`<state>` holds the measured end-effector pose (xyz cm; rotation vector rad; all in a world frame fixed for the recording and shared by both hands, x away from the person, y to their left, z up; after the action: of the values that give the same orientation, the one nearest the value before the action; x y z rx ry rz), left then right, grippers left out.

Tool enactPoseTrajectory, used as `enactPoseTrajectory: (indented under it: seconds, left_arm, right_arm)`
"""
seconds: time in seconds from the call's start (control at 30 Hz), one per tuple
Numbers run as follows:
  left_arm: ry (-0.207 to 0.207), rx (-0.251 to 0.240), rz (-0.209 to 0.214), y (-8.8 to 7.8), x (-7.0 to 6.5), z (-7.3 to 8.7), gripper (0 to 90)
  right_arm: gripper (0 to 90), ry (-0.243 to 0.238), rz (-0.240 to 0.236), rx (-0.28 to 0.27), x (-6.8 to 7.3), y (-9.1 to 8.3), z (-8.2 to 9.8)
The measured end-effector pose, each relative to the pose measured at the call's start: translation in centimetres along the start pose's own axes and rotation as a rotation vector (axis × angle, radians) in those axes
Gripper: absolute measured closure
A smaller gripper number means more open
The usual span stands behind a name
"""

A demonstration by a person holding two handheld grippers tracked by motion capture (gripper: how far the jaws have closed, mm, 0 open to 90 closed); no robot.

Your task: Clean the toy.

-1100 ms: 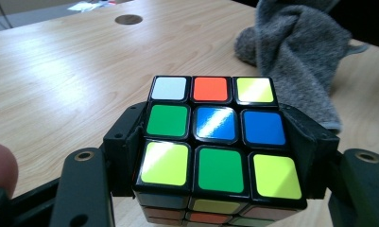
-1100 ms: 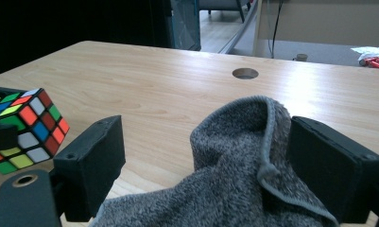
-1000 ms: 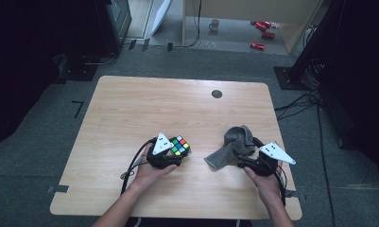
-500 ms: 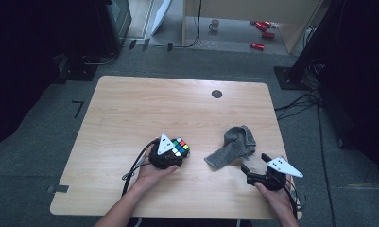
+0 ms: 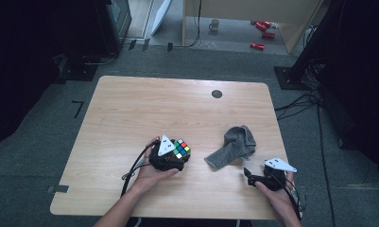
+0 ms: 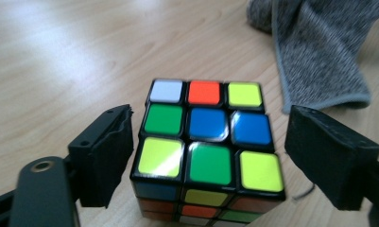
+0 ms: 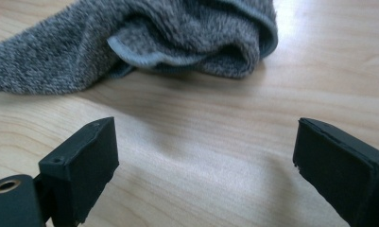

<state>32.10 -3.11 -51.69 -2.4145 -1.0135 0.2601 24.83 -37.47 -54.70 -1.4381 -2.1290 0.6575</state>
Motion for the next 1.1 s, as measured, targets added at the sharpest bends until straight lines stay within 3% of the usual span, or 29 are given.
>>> enactPoseTrajectory:
  seconds: [0.13,0.37,0.67,0.73,0.83,0.9,0.97,1.1]
  left_arm:
    - [-0.011,-0.01,-0.006,-1.3,0.4,-0.4,10.0]
    - [-0.04,-0.009,-0.06,-4.0,2.0,-0.1,3.1]
    - [-0.118,0.001,-0.131,-7.9,5.9,3.1,1.6]
    - [-0.135,0.03,-0.162,-8.6,7.0,4.3,1.6]
    - [-0.201,0.054,-0.172,-9.7,8.6,6.0,1.6]
    - [-0.204,0.101,-0.228,-10.2,9.6,7.1,1.6]
    - [-0.218,0.136,-0.252,-10.7,10.4,8.0,1.6]
    - [-0.151,0.275,-0.346,-10.6,11.5,9.9,1.6]
  right_arm:
    - [7.3,0.008,0.016,0.028,0.0,0.4,0.1]
    - [7.1,0.006,0.038,0.058,-0.1,0.7,0.1]
    - [7.0,-0.012,0.044,0.067,0.1,0.9,0.1]
    - [6.9,-0.012,0.043,0.067,0.1,0.9,0.1]
    - [6.9,-0.012,0.044,0.067,0.1,0.9,0.1]
    - [7.0,-0.013,0.043,0.067,0.1,0.9,0.1]
    - [7.0,-0.012,0.043,0.067,0.1,0.9,0.1]
    - [7.0,-0.013,0.042,0.067,0.1,0.9,0.1]
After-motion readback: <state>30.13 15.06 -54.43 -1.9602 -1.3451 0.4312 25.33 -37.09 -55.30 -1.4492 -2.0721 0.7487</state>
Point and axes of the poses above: each handheld gripper's, and its own axes: y roughly forward along the jaws, z roughly out of its underside, x roughly to its left, the point moved 4 cm from there along y, roughly forward along the jaws, and after that the axes turned 5 degrees about -z, right-handed, at the moved point
